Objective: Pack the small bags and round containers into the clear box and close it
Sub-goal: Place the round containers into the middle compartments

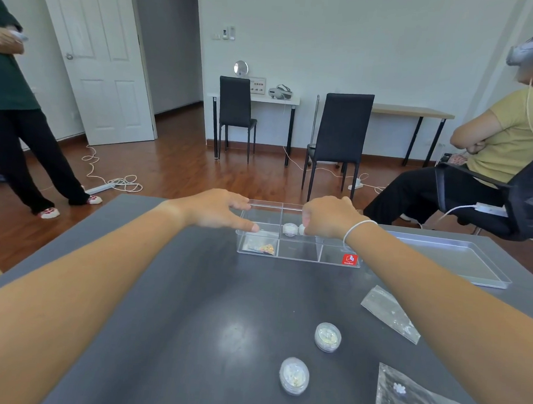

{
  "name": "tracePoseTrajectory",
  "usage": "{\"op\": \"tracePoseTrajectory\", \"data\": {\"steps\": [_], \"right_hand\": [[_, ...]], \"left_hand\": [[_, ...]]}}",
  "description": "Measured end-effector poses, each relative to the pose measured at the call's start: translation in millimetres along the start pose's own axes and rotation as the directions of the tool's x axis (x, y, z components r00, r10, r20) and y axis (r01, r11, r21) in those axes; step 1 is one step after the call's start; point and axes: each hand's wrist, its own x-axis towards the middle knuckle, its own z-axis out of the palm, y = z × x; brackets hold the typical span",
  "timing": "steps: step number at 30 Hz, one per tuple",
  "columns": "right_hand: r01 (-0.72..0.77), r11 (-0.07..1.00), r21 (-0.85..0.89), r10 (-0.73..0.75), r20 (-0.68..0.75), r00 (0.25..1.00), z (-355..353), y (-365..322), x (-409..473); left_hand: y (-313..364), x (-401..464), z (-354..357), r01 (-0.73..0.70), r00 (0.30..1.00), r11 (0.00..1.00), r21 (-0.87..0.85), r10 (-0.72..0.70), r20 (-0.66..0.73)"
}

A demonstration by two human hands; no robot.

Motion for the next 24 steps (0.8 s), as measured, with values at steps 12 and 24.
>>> {"op": "tracePoseTrajectory", "data": {"steps": [12, 24], "right_hand": [[0.103, 0.925, 0.366, -0.067, -0.111, 0.992, -19.7, -7.5, -58.9], [0.146, 0.842, 0.519, -0.194, 0.039, 0.980, -18.2, -8.2, -135.8]], "left_hand": [[6.6, -14.0, 4.6, -0.001, 0.996, 1.000, -0.007, 0.001, -0.092], [59.8, -85.9, 34.0, -0.194, 0.970, 0.979, -0.058, 0.183, -0.158]]}}
